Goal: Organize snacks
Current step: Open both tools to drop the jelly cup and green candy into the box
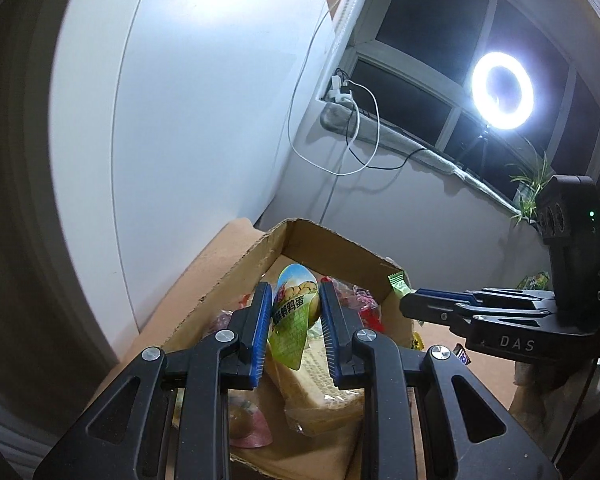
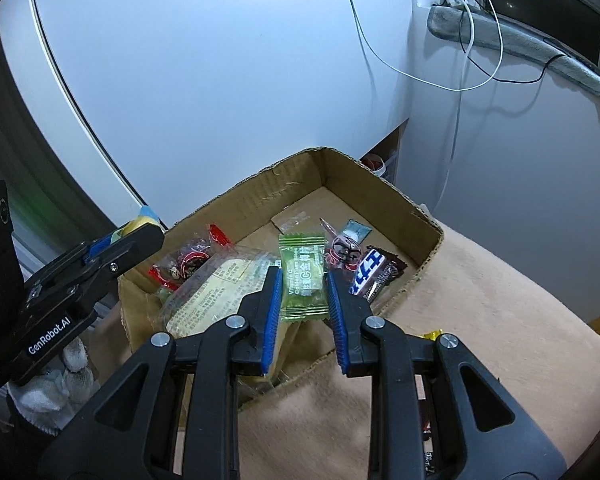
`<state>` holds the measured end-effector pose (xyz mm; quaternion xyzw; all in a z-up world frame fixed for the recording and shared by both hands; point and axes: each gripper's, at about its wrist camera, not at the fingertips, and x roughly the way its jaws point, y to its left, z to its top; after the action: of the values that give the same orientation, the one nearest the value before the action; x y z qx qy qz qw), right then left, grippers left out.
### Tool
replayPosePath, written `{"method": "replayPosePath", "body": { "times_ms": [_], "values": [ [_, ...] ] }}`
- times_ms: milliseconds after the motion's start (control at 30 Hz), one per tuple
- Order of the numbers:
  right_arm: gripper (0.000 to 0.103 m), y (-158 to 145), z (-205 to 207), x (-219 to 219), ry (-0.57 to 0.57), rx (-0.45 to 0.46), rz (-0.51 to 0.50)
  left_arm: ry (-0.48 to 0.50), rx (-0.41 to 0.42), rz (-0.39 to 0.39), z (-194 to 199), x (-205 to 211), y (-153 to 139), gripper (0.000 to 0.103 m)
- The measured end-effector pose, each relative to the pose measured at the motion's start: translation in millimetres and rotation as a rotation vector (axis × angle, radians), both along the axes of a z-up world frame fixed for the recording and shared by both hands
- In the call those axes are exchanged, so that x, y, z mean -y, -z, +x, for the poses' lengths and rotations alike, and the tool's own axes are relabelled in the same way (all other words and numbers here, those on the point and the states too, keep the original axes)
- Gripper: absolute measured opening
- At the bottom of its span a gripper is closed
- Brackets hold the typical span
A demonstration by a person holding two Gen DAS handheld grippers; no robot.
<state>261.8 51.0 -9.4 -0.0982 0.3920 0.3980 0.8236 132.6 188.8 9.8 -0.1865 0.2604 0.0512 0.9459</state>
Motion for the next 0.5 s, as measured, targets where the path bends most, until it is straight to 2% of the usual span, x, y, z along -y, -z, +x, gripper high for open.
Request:
{"method": "replayPosePath", "body": {
  "times_ms": [100, 133, 167, 200, 233, 500],
  "values": [
    [0.026, -1, 1, -1, 0.004, -0.005, -0.003, -0.001, -0.01, -0.009, -1, -1, 1, 0.024],
    [0.034, -1, 1, -1, 0.01, -0.002, -0.002, -0.001, -0.011, -0.01, -1, -1, 1, 0.027],
    [0.049, -2, 1, 0, 0.016, 0.002, 0.0, -0.003, -0.01, -0.008, -2, 0, 0, 0.034],
    [0.057, -3, 1, 1, 0.022, 0.007, 0.005, -0.003, -0.006, -0.005, -2, 0, -1, 0.044],
    [0.063, -5, 1, 4, 0.033, 0.017, 0.013, -0.002, -0.002, -0.003, -2, 1, -1, 0.047],
    [0.063, -11, 1, 25, 0.057, 0.02, 0.024, 0.006, 0.007, 0.0, 1, 5, -3, 0.048]
  ]
}}
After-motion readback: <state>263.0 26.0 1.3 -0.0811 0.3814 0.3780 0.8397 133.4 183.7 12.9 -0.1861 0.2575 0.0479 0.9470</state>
